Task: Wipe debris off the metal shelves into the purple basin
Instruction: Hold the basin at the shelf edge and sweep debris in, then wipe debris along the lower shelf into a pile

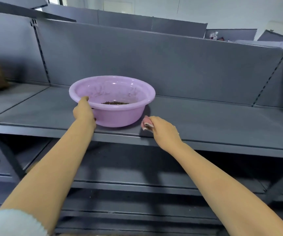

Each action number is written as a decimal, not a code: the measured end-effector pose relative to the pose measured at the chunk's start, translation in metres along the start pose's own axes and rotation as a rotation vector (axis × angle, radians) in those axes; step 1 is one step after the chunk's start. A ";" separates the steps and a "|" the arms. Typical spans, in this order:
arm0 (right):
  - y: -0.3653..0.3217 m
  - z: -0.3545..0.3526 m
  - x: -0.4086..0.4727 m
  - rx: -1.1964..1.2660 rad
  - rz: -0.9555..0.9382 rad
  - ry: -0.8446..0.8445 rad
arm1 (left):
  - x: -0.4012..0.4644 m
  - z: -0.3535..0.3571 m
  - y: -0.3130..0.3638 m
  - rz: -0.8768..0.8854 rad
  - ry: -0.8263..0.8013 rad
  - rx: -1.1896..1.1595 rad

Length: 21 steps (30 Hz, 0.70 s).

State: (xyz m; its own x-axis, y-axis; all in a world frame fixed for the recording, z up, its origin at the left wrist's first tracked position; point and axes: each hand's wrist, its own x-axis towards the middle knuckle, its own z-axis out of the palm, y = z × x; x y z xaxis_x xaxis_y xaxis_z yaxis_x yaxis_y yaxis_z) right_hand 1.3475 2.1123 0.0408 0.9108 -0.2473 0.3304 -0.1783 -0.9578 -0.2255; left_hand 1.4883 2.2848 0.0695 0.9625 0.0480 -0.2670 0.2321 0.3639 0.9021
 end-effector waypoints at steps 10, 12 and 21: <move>0.030 0.024 -0.032 -0.018 -0.192 0.177 | -0.044 -0.032 -0.083 0.925 -0.013 0.711; 0.044 0.027 -0.045 0.005 -0.237 0.203 | -0.057 -0.036 -0.108 1.054 -0.139 0.951; 0.160 0.043 -0.146 -0.082 -0.312 0.000 | -0.144 -0.011 -0.260 0.890 -0.538 1.518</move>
State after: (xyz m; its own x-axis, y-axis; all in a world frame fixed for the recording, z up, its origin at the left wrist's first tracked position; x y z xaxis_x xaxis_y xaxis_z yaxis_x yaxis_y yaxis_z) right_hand 1.2017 2.0019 -0.0829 0.9264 0.0604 0.3716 0.0803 -0.9960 -0.0385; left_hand 1.2878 2.1932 -0.1298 0.7213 -0.6447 0.2531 -0.6926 -0.6679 0.2724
